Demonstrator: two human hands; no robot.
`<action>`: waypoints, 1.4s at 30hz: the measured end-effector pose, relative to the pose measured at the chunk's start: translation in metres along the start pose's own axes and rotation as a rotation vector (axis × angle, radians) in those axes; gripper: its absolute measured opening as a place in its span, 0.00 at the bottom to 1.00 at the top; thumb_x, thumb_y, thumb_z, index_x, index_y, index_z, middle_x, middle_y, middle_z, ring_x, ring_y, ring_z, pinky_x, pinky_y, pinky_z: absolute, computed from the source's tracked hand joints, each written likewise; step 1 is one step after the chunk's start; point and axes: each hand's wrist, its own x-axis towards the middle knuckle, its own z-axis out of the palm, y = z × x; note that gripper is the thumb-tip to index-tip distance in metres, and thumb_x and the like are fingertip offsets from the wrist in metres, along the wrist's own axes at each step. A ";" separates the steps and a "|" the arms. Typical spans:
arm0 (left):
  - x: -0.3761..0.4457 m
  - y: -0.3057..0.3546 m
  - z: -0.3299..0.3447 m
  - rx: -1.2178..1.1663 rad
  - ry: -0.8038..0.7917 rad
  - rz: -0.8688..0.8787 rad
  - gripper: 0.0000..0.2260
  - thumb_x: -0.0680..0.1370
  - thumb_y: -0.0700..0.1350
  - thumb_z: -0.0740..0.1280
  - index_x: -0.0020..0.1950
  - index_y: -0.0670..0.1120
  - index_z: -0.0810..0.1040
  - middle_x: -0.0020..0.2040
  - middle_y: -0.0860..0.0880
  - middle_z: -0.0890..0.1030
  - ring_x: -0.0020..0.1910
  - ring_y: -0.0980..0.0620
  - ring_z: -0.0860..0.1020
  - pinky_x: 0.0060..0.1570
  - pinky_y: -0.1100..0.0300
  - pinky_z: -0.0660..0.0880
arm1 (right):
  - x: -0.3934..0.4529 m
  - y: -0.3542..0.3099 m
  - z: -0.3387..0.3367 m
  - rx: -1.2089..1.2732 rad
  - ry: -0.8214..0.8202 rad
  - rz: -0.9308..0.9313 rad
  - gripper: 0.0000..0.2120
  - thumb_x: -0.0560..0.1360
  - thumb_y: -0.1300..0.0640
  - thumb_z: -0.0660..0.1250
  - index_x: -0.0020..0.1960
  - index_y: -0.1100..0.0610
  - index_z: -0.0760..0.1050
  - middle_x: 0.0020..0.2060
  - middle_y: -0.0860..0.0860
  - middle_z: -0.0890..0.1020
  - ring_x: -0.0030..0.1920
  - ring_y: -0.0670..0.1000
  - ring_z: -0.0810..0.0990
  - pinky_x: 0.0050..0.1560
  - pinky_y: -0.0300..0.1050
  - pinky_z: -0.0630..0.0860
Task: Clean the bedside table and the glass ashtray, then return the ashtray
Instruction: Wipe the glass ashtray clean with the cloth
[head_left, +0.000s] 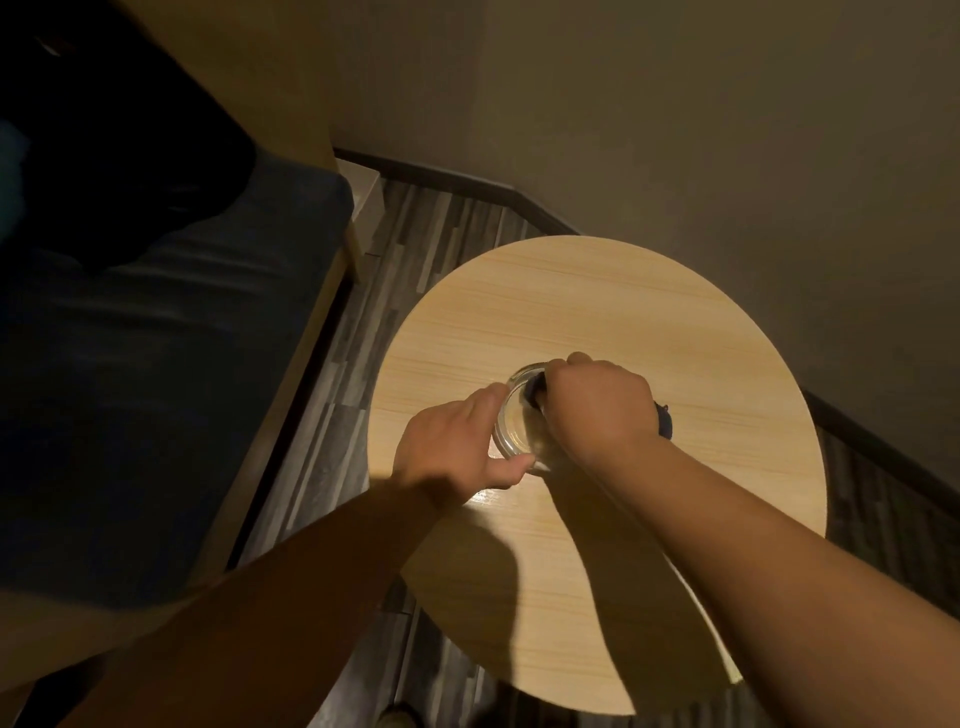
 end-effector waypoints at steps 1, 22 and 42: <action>0.000 0.000 0.000 0.005 -0.003 -0.001 0.34 0.71 0.66 0.65 0.72 0.51 0.62 0.59 0.53 0.78 0.52 0.50 0.77 0.44 0.57 0.70 | -0.001 0.002 -0.004 -0.024 -0.058 -0.009 0.08 0.76 0.56 0.62 0.53 0.56 0.76 0.40 0.51 0.70 0.37 0.54 0.69 0.35 0.46 0.66; -0.001 0.003 -0.003 0.013 0.006 0.029 0.31 0.70 0.67 0.64 0.68 0.53 0.64 0.50 0.56 0.79 0.45 0.52 0.78 0.38 0.57 0.69 | -0.016 0.015 -0.013 -0.058 -0.200 -0.160 0.08 0.74 0.56 0.63 0.51 0.55 0.77 0.42 0.50 0.73 0.40 0.54 0.72 0.36 0.46 0.68; 0.002 0.001 0.000 -0.006 0.017 -0.017 0.33 0.70 0.66 0.64 0.70 0.53 0.63 0.51 0.54 0.80 0.46 0.51 0.78 0.40 0.58 0.69 | -0.026 0.021 -0.005 0.029 -0.179 -0.242 0.10 0.75 0.54 0.64 0.55 0.49 0.77 0.49 0.50 0.74 0.44 0.53 0.73 0.36 0.46 0.67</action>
